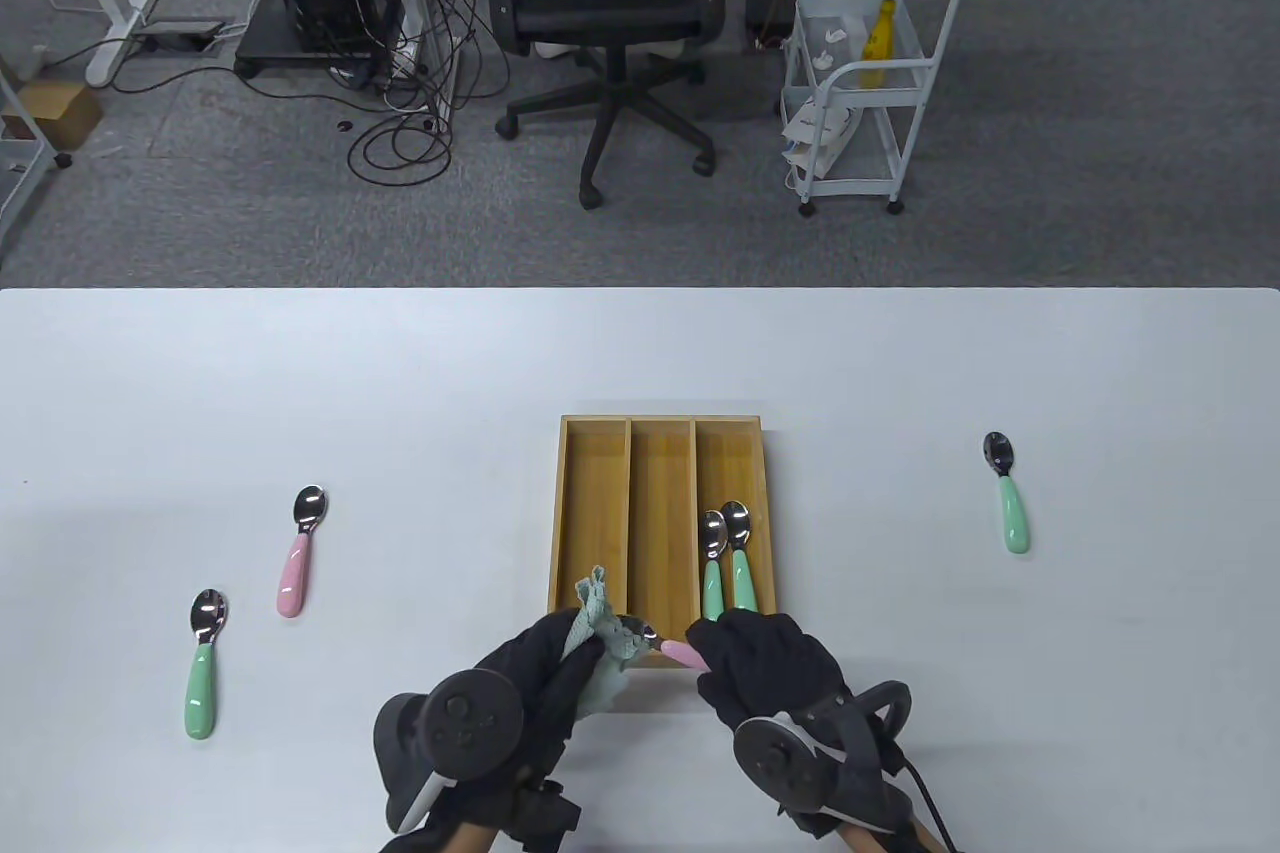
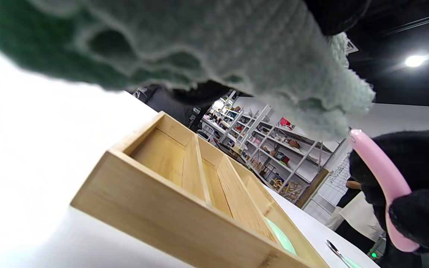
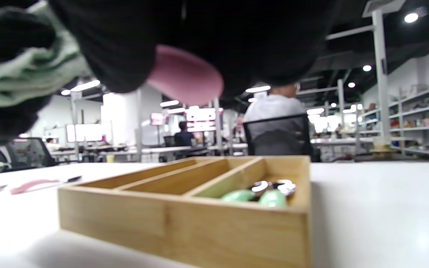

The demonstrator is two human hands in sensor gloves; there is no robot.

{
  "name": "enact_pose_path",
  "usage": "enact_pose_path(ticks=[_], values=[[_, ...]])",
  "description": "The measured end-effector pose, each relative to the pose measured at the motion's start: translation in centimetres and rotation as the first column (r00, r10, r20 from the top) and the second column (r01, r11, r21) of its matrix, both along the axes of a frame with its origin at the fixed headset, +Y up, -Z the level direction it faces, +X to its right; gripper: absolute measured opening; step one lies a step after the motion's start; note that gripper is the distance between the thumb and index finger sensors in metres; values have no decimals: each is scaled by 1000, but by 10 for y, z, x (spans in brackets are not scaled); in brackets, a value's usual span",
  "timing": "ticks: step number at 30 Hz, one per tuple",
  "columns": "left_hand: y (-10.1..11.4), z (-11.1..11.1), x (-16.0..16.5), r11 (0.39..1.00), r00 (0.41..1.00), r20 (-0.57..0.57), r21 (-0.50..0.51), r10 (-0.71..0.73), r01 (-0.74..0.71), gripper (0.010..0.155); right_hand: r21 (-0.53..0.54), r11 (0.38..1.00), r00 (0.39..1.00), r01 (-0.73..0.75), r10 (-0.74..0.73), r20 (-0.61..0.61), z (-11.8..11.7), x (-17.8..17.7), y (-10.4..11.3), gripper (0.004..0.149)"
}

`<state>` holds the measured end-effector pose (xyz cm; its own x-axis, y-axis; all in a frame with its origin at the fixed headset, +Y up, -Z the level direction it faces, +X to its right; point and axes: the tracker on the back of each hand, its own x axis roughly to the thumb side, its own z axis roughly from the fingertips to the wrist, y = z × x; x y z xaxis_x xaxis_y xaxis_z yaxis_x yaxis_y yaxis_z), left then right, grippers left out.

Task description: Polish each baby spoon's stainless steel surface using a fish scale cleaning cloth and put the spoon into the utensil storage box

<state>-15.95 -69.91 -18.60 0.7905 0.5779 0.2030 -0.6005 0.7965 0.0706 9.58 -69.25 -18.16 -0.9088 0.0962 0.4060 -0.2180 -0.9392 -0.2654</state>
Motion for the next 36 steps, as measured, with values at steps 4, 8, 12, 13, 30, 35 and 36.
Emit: enact_pose_path(ticks=[4, 8, 12, 13, 30, 35, 36], values=[[1, -1, -2, 1000, 1000, -7, -4, 17, -17, 47, -11, 1000, 999, -15, 16, 41, -4, 0, -4, 52], [3, -1, -3, 1000, 1000, -22, 9, 5, -5, 48, -26, 998, 994, -53, 55, 93, -10, -4, -9, 52], [5, -2, -2, 1000, 1000, -21, 4, 3, -3, 47, -59, 997, 986, -54, 63, 152, -20, -10, -13, 53], [6, -1, -2, 1000, 1000, -20, 8, 4, -4, 47, -62, 996, 983, -63, 73, 168, -24, -12, -14, 53], [9, -3, -7, 1000, 999, -51, 11, 18, -18, 47, -180, 982, 908, -60, 128, 399, -83, -60, -24, 54], [9, -3, -8, 1000, 998, -59, 7, 29, -28, 47, -211, 975, 893, -71, 156, 422, -92, -69, -30, 54], [9, -3, -8, 1000, 998, -60, 6, 29, -29, 47, -211, 974, 892, -77, 162, 423, -92, -70, -31, 54]])
